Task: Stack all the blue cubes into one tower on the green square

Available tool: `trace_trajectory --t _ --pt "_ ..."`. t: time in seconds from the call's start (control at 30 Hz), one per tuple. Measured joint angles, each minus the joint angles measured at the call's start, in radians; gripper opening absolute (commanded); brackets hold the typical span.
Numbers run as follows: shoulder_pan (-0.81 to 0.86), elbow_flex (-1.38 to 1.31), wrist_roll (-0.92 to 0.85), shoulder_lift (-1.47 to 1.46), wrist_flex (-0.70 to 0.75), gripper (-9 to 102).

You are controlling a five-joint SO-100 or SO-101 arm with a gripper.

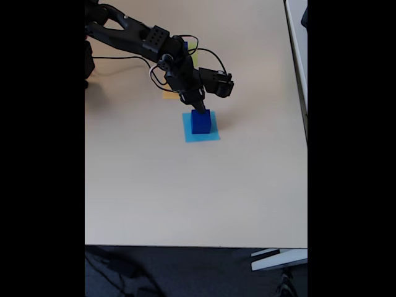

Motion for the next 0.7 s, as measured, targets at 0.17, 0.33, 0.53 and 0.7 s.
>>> trace_trajectory --t 0.17,0.33,0.53,0.7 --pt "0.000 0.000 0.000 0.000 -0.002 2" --pt "0.011 0.000 -0.002 0.000 -0.002 2" --pt "0.011 0.000 -0.006 0.000 -0.011 2" --pt "0.011 0.000 -0.008 0.000 -0.011 3"
